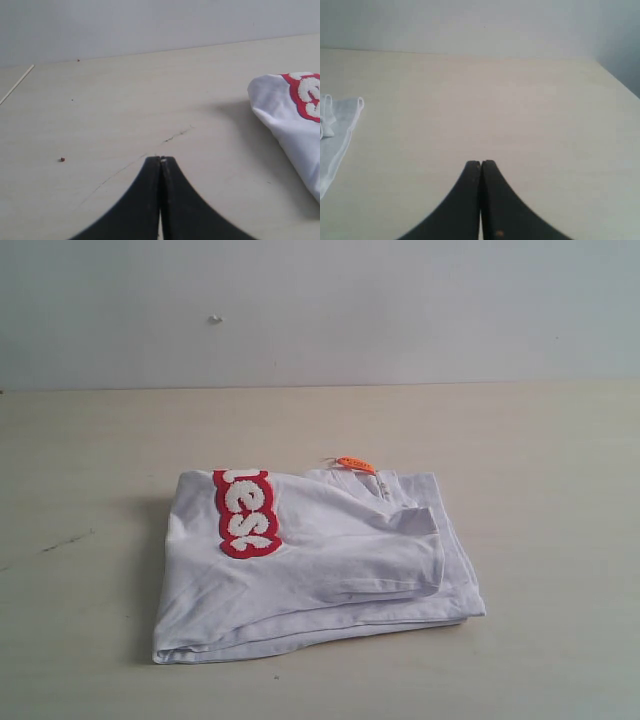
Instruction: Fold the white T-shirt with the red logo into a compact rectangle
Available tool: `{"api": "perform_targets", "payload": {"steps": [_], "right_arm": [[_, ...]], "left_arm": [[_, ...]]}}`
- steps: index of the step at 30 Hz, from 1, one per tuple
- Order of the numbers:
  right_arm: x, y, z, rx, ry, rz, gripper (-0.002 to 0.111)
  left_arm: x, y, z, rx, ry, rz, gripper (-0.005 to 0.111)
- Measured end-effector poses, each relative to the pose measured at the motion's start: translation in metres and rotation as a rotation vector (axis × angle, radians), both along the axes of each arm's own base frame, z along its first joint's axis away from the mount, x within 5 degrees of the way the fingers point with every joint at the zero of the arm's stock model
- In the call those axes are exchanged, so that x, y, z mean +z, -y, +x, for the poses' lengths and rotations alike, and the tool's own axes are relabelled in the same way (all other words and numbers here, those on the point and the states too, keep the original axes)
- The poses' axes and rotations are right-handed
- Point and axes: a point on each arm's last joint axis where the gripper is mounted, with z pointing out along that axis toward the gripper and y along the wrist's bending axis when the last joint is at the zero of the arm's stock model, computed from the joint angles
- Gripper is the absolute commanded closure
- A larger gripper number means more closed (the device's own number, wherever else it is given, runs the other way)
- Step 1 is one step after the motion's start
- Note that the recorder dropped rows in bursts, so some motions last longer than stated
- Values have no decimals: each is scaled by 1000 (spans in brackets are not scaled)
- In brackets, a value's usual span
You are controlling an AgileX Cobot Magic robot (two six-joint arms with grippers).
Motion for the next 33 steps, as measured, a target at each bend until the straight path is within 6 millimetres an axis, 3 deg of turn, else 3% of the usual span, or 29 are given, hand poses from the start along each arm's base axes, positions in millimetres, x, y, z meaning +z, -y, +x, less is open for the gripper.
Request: {"api": "perform_targets", "payload": {"steps": [33], "right_arm": [[1, 0, 0, 0, 9, -12, 108]], "left_arm": [[0, 0, 0, 0, 0, 0, 107]]}}
